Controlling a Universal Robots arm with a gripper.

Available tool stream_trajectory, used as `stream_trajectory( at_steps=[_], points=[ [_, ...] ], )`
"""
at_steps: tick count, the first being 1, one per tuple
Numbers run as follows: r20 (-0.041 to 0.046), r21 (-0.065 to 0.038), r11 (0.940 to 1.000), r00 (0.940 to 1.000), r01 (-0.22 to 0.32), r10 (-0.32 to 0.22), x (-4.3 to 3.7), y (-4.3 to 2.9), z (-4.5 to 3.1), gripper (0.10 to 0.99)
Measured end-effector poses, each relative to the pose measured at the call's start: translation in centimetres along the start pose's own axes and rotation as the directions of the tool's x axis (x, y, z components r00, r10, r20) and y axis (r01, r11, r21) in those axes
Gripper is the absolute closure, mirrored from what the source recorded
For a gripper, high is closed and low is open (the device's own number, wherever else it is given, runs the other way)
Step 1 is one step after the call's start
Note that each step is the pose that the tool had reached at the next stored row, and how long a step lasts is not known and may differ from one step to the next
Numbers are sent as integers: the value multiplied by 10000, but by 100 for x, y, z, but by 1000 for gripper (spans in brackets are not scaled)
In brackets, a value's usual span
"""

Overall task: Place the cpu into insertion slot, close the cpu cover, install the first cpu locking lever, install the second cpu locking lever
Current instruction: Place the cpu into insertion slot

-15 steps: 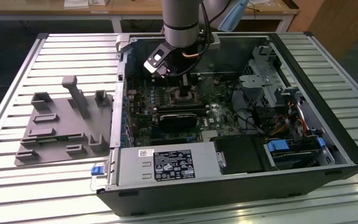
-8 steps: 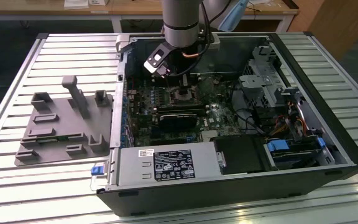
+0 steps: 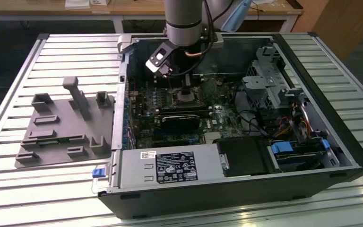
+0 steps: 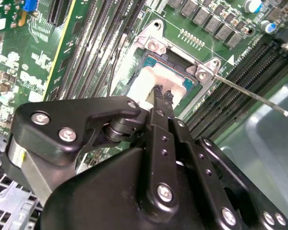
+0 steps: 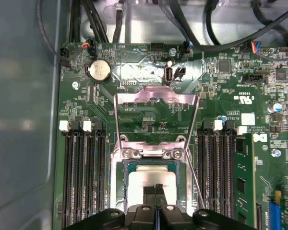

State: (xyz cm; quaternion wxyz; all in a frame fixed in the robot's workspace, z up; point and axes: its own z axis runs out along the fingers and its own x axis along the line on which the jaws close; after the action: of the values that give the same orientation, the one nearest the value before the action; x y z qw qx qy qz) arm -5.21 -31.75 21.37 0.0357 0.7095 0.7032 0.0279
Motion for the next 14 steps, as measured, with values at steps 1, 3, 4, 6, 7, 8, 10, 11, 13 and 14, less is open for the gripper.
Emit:
stream_trajectory(
  at_steps=[1, 3, 4, 6, 7, 8, 10, 11, 13, 14],
  points=[
    [1, 1, 10000, 10000, 0, 0, 0, 2, -25, 984],
    [-1, 0, 10000, 10000, 0, 0, 0, 7, -75, 984],
    [-1, 0, 10000, 10000, 0, 0, -1, 9, -102, 984],
    [-1, 0, 10000, 10000, 0, 0, -1, 15, -159, 984],
    [1, 1, 10000, 10000, 0, 0, -2, 17, -187, 984],
    [-1, 0, 10000, 10000, 0, 0, -2, 19, -213, 984],
    [0, 1, 10000, 10000, 0, 0, -3, 24, -264, 984],
    [0, 0, 10000, 10000, 0, 0, -3, 26, -291, 984],
    [0, 0, 10000, 10000, 1, -1, -4, 31, -339, 984],
    [-1, 0, 10000, 10000, 1, -1, -4, 33, -365, 984]
  ],
)
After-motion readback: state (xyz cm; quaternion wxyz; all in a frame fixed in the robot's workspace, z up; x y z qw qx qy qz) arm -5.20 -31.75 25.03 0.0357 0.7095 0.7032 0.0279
